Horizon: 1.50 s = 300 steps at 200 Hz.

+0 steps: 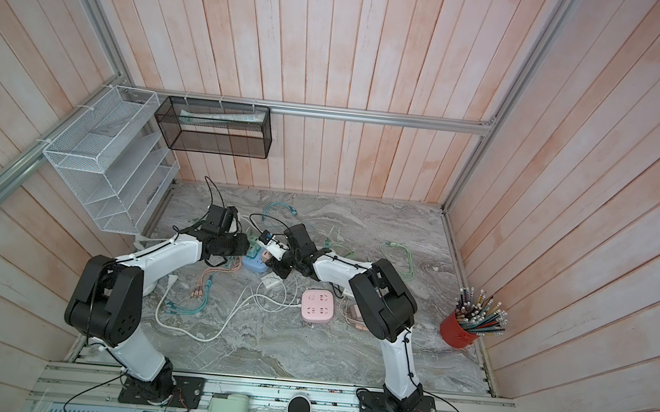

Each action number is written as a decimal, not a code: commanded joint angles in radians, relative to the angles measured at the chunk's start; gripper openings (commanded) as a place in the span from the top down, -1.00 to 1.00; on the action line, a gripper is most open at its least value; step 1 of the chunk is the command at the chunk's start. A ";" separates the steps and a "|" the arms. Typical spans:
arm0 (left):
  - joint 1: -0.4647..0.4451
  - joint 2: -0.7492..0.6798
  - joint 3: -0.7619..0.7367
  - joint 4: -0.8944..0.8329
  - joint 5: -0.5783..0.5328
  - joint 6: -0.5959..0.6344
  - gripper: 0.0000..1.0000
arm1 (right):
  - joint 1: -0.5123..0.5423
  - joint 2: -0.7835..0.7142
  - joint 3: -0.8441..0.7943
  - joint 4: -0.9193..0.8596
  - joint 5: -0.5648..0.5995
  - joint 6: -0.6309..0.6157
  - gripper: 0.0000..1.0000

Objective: Pull the plug off the socket
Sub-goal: 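Pull the peach charger up out of the blue strip with the right gripper, then lower the peach charger onto the table and open the right gripper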

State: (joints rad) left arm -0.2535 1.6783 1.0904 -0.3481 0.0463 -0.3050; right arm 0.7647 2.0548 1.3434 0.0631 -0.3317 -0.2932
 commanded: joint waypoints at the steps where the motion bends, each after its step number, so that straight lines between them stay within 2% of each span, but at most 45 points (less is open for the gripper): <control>1: 0.013 0.050 -0.014 -0.109 -0.071 -0.004 0.08 | -0.005 -0.050 -0.028 0.008 0.054 -0.021 1.00; 83: 0.009 0.044 -0.011 -0.106 -0.076 -0.009 0.08 | -0.005 -0.072 -0.132 0.089 0.207 0.015 0.96; 102: 0.001 0.037 -0.007 -0.111 -0.088 -0.012 0.08 | -0.002 -0.072 -0.147 0.114 0.229 0.010 0.75; 129: 0.000 0.030 -0.008 -0.114 -0.091 -0.011 0.08 | -0.002 -0.070 -0.156 0.144 0.256 -0.002 0.71; 149: -0.003 0.032 -0.006 -0.116 -0.091 -0.012 0.08 | 0.001 -0.071 -0.156 0.154 0.264 -0.007 0.56; 194: -0.006 0.029 -0.003 -0.117 -0.094 -0.015 0.07 | 0.013 -0.093 -0.187 0.163 0.258 -0.042 0.19; 207: -0.006 0.025 0.000 -0.118 -0.093 -0.014 0.08 | 0.014 -0.106 -0.198 0.164 0.251 -0.046 -0.01; 300: -0.015 -0.022 -0.021 -0.127 -0.103 -0.015 0.05 | 0.019 -0.242 -0.267 0.232 0.231 0.001 -0.03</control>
State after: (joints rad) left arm -0.2630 1.6695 1.0985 -0.3805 -0.0120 -0.3187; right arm 0.7765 1.8484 1.0794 0.2424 -0.0948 -0.3218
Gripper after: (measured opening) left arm 0.473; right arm 0.514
